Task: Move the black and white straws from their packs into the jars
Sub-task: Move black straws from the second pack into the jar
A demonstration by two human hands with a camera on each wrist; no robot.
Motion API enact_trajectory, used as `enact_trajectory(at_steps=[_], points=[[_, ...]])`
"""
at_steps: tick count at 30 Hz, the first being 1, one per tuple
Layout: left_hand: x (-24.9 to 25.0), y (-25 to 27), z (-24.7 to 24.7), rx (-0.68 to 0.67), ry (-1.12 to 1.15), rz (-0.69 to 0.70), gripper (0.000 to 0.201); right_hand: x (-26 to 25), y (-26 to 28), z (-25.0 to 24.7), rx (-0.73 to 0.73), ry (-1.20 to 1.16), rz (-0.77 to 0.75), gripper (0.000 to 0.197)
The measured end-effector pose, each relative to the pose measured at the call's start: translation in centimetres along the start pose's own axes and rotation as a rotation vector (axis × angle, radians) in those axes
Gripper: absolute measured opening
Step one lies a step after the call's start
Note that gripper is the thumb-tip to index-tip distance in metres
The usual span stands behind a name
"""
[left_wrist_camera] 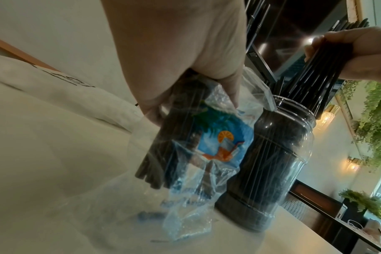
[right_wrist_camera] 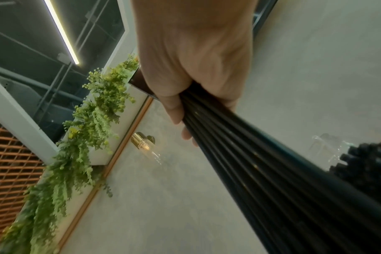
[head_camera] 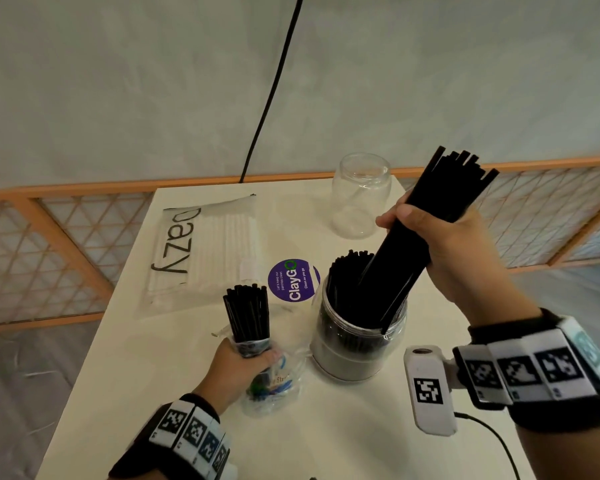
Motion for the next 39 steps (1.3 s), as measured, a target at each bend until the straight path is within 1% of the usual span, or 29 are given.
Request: enact_trajectory(at_steps=[4, 6, 9, 10, 12, 14, 19, 22, 25, 27, 30, 31, 33, 35, 36, 38, 39], points=[[0.1, 0.3, 0.1, 0.008, -0.006, -0.002, 0.01, -0.5, -0.4, 1.1, -0.054, 0.115, -0.046, 0.008], [0.2, 0.6, 0.1, 0.021, -0.004, -0.008, 0.01, -0.5, -0.5, 2.0, -0.092, 0.165, -0.054, 0.012], [0.2, 0.8, 0.1, 0.042, 0.004, -0.013, 0.016, -0.5, -0.4, 3.2, -0.184, 0.249, -0.065, 0.003], [0.2, 0.9, 0.1, 0.044, 0.001, -0.011, 0.016, -0.5, -0.5, 3.4, -0.205, 0.272, -0.071, 0.005], [0.2, 1.0, 0.0, 0.048, -0.007, -0.005, 0.015, -1.1, -0.8, 3.8, -0.234, 0.306, -0.096, 0.002], [0.2, 1.1, 0.0, 0.053, -0.009, 0.001, 0.016, -1.7, -1.2, 3.9, -0.235, 0.317, -0.129, 0.006], [0.1, 1.2, 0.4, 0.058, -0.024, -0.001, 0.019, -2.2, -1.8, 3.7, -0.212, 0.278, -0.176, 0.006], [0.2, 1.3, 0.6, 0.074, -0.022, -0.003, 0.022, -1.5, -1.6, 3.6, -0.2, 0.27, -0.17, 0.008], [0.2, 1.2, 0.5, 0.073, -0.037, -0.005, 0.021, -0.6, -1.2, 3.4, -0.174, 0.26, -0.138, 0.005], [0.3, 1.2, 0.4, 0.072, -0.05, -0.006, 0.02, 0.4, -1.2, 2.6, -0.072, 0.244, -0.106, 0.004], [0.4, 1.1, 0.5, 0.072, -0.06, -0.012, 0.022, 1.6, -0.8, 0.6, 0.144, 0.179, -0.07, 0.005], [0.4, 1.1, 0.5, 0.077, -0.063, -0.014, 0.023, 2.0, -0.7, 0.1, 0.198, 0.151, -0.061, 0.005], [0.3, 1.0, 0.4, 0.089, -0.066, -0.016, 0.022, 2.5, -0.3, -0.8, 0.261, 0.124, -0.049, 0.006], [0.2, 0.9, 0.4, 0.084, -0.058, -0.022, 0.022, 2.9, -0.1, -1.3, 0.276, 0.145, -0.036, 0.008], [0.2, 0.9, 0.5, 0.078, -0.052, -0.025, 0.021, 3.2, -0.2, -1.1, 0.257, 0.182, -0.015, 0.008], [0.2, 0.9, 0.8, 0.064, -0.048, -0.031, 0.021, 4.5, -0.2, -0.1, 0.167, 0.289, 0.073, 0.007], [0.3, 0.9, 0.9, 0.059, -0.048, -0.033, 0.021, 5.5, -0.1, 0.6, 0.107, 0.362, 0.134, 0.017]])
Point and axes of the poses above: each hand's wrist, its own y-axis away from the middle knuckle, its own z-axis out of the palm, x = y × z, the point moved 6 cm from there along -y, towards the middle knuckle, and after that the axes turned 5 degrees about y, right-handed, at the moved point
